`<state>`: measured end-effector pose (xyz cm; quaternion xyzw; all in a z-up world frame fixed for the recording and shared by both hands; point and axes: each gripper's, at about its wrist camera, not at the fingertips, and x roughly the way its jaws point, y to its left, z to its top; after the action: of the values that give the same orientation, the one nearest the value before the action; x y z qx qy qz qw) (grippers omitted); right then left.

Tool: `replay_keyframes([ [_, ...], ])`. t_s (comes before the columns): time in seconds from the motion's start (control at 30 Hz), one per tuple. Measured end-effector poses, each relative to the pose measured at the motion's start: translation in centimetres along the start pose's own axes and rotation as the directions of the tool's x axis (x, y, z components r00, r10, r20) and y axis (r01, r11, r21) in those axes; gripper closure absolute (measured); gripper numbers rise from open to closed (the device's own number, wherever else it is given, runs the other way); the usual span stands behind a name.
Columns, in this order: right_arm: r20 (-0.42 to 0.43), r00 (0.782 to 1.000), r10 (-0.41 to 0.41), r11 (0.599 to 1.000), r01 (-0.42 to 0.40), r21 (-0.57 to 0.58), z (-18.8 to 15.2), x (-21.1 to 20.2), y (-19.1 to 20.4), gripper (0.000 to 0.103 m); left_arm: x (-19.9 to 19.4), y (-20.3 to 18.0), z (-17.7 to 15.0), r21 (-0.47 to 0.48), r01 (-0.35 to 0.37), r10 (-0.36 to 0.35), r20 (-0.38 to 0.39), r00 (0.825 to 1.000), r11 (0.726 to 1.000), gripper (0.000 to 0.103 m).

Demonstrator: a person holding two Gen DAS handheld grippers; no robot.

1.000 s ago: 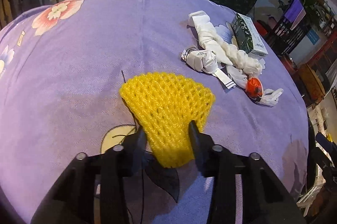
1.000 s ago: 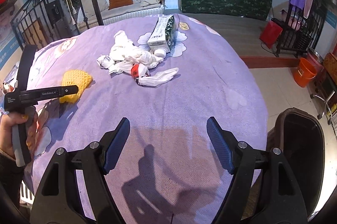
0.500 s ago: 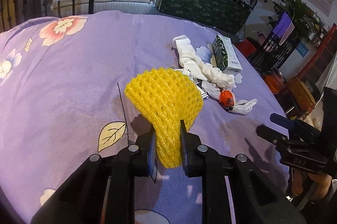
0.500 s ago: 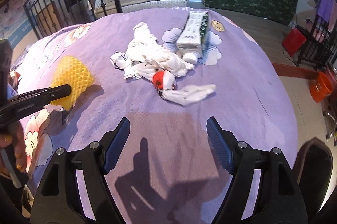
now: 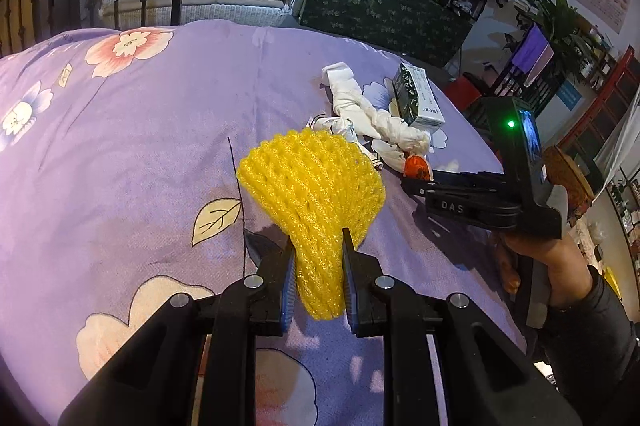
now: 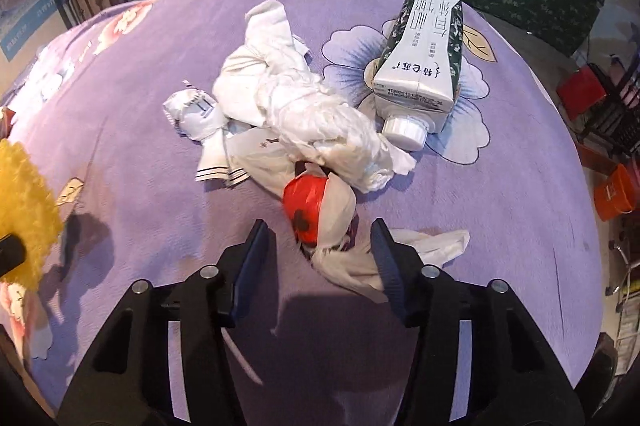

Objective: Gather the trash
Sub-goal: 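Grasp the yellow foam net with the left gripper while the right grasps the red-capped plastic bag, then carry the plastic bag and yellow net over the black bin and open both grippers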

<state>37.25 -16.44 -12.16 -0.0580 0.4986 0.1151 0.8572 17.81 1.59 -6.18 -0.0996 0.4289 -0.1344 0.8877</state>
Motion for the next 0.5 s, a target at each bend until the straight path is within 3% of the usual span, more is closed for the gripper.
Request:
replay_keyframes([
  [0.03, -0.008, 1.0, 0.0, 1.0, 0.0, 0.005, 0.1, 0.2, -0.1, 0.073, 0.1, -0.1, -0.1, 0.002, 0.002, -0.002, -0.003, 1.0, 1.0, 0.084],
  [0.13, -0.01, 1.0, 0.021, 1.0, -0.021, 0.016, -0.2, 0.3, -0.2, 0.081, 0.2, -0.4, -0.4, 0.011, 0.009, -0.008, -0.015, 1.0, 1.0, 0.084],
  [0.5, 0.063, 0.993, 0.097, 0.991, -0.103, 0.088, -4.4, -4.8, -0.4, 0.083, 0.2, -2.0, -1.2, 0.04, 0.044, -0.043, -0.028, 0.999, 0.998, 0.084],
])
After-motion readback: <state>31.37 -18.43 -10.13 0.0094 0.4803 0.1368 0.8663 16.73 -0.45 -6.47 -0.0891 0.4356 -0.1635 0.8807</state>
